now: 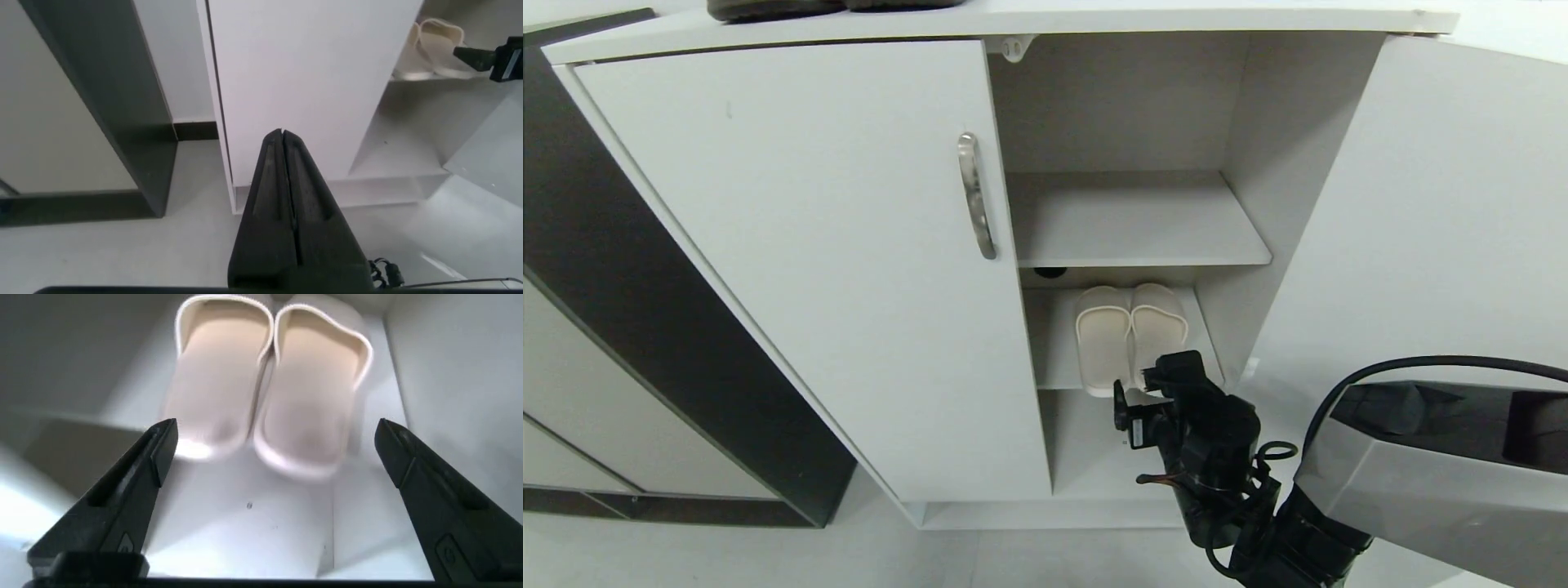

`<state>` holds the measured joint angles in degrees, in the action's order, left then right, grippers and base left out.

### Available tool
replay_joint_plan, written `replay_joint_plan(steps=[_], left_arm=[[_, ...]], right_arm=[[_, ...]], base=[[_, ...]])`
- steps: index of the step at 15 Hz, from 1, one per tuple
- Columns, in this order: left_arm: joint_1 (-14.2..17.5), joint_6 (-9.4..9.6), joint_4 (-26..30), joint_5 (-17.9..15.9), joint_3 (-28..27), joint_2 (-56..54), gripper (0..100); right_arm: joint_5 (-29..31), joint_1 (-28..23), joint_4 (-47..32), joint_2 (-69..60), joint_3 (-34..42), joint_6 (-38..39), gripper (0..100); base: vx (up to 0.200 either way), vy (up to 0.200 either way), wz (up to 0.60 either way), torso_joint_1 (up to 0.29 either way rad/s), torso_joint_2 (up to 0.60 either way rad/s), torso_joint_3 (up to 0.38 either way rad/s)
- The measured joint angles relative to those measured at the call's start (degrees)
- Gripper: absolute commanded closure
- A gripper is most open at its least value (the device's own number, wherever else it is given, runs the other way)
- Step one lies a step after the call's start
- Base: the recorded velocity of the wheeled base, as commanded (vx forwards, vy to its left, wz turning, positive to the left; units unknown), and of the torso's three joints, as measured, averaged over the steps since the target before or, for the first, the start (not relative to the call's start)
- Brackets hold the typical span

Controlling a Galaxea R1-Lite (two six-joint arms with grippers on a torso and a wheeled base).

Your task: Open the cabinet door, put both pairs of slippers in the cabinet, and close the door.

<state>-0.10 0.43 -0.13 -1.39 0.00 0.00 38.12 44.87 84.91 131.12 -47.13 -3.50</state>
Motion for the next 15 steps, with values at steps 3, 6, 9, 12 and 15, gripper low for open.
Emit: replay_joint_plan(steps=[3, 6, 9, 12, 15], left_arm=[[0.0, 0.01, 0.0, 0.0, 0.0, 0.0, 100], [0.0, 0.09, 0.0, 0.0, 0.0, 0.0, 100], [0.0, 0.09, 0.0, -0.1, 0.0, 0.0, 100], [0.0, 0.11, 0.0, -0.1, 0.0, 0.0, 100], [0.0, 0.11, 0.0, -0.1, 0.0, 0.0, 100]], right_arm=[[0.0, 0.0, 0.0, 0.0, 0.2, 0.0, 0], [-0.1, 0.0, 0.0, 0.1, 0.3, 0.0, 0], [0.0, 0.0, 0.0, 0.1, 0.3, 0.0, 0], [0.0, 0.0, 0.2, 0.4, 0.3, 0.0, 0], [0.0, 0.0, 0.2, 0.5, 0.3, 0.0, 0]], base=[[-0.2, 0.0, 0.0, 0.004, 0.01, 0.001], [-0.067, 0.0, 0.0, -0.001, 0.0, -0.002], [0.0, 0.0, 0.0, 0.0, 0.0, 0.0], [0.0, 0.0, 0.0, 0.0, 0.0, 0.0], [0.0, 0.0, 0.0, 0.0, 0.0, 0.0]])
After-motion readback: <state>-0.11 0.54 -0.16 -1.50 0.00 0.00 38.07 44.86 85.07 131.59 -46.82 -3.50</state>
